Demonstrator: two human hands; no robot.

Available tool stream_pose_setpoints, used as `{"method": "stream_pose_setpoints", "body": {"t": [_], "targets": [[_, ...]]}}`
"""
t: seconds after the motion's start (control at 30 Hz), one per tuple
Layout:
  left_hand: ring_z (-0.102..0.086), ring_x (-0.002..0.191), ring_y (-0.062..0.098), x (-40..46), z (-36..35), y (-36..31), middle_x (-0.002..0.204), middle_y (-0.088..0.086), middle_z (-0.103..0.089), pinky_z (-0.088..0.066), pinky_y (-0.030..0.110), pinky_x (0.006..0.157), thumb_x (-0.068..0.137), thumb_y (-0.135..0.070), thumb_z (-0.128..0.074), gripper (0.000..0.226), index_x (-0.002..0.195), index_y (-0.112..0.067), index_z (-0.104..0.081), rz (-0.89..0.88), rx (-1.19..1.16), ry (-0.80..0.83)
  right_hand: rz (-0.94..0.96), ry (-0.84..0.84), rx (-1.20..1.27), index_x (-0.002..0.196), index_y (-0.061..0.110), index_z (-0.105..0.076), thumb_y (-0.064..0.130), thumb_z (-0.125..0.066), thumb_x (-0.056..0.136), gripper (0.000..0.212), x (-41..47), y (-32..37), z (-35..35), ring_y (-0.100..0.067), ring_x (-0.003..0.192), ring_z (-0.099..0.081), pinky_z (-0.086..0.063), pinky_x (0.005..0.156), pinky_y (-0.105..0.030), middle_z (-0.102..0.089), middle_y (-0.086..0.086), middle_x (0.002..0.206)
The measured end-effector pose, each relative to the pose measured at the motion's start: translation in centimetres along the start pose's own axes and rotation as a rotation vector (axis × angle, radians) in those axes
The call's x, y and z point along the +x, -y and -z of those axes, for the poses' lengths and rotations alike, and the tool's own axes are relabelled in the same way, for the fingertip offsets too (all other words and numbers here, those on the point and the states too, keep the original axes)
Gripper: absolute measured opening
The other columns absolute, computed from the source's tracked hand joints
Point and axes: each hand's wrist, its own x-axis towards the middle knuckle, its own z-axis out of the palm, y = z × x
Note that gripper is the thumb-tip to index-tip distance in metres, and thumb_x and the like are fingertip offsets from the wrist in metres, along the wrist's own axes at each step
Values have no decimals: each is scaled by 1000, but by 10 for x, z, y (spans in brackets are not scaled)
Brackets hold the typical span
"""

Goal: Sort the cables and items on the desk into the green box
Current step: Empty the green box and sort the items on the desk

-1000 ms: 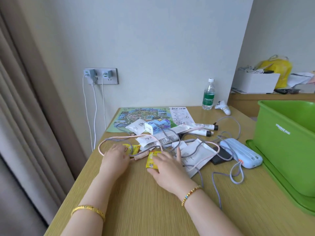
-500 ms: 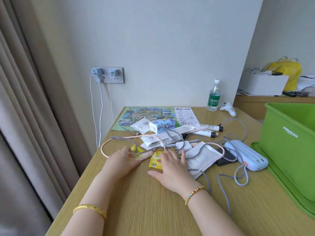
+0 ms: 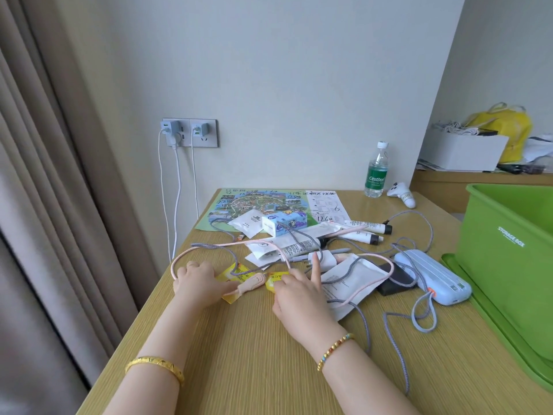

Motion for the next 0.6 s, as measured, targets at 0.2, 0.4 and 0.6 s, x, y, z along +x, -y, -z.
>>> {"method": "stream_pose_setpoints", "body": {"t": [0.2,0.4,0.6], "targets": [[-51,92,22,2,6,4,88,-4,-59,-34,35,93,90,-32,-50,10,88,-23,-47,14,-209,-62,-101,-110,87,68,19,-50,13,-39,89,25,2,0,3,-21,83,-53,18,113,-48,-55,2,68],[-63,75,28,3,12,15,91,8,-62,-47,33,68,90,-11,-39,16,98,-16,-53,89,-813,-415,-352,-416,426,66,18,-36,13,-48,90,27,1,-5,10,-12,43,-26,-40,91,-38,-26,11,44],[-66,55,7,-8,22,2,97,7,-61,-59,24,65,94,-1,-37,30,92,-13,-64,30,-1412,-240,-539,-417,883,69,11,-39,21,-37,96,29,2,-11,12,-25,50,-43,-36,49,-40,-44,-10,55]]}}
